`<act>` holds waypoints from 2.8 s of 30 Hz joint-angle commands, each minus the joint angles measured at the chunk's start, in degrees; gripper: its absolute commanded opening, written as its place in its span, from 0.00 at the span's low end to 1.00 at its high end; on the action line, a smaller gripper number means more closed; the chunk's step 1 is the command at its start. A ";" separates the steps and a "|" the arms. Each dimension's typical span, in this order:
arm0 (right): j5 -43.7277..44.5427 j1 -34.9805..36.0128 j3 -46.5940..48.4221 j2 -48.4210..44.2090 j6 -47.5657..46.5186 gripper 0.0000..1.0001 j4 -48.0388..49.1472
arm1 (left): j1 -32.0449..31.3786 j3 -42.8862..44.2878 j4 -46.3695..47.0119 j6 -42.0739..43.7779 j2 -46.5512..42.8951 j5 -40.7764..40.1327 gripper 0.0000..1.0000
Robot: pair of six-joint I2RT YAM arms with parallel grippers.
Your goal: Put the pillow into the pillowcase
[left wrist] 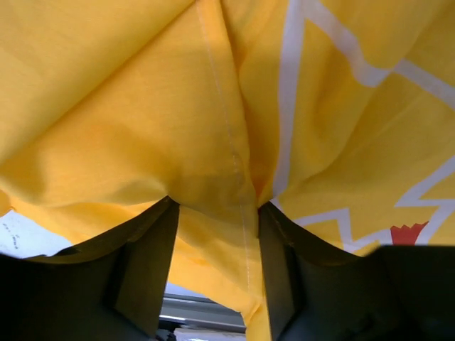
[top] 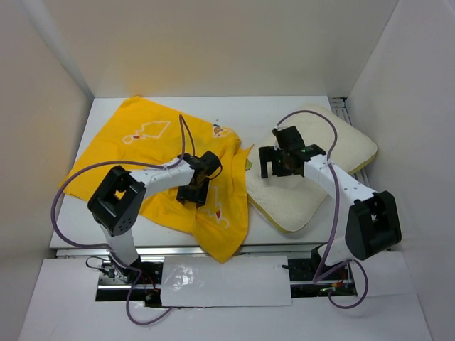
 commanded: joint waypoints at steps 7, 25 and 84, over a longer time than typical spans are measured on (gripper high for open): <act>-0.90 -0.89 -1.52 -2.28 -0.30 1.00 2.07 | 0.71 3.44 -3.83 -2.89 -1.97 -4.73 0.49; -2.38 4.03 -3.98 -5.53 -3.20 1.00 2.07 | 1.86 5.64 -3.83 -3.58 -6.18 -7.71 0.00; -9.77 22.14 0.78 -14.31 -13.31 0.00 -3.47 | -2.37 -0.86 -5.06 -10.96 -28.17 -9.04 0.00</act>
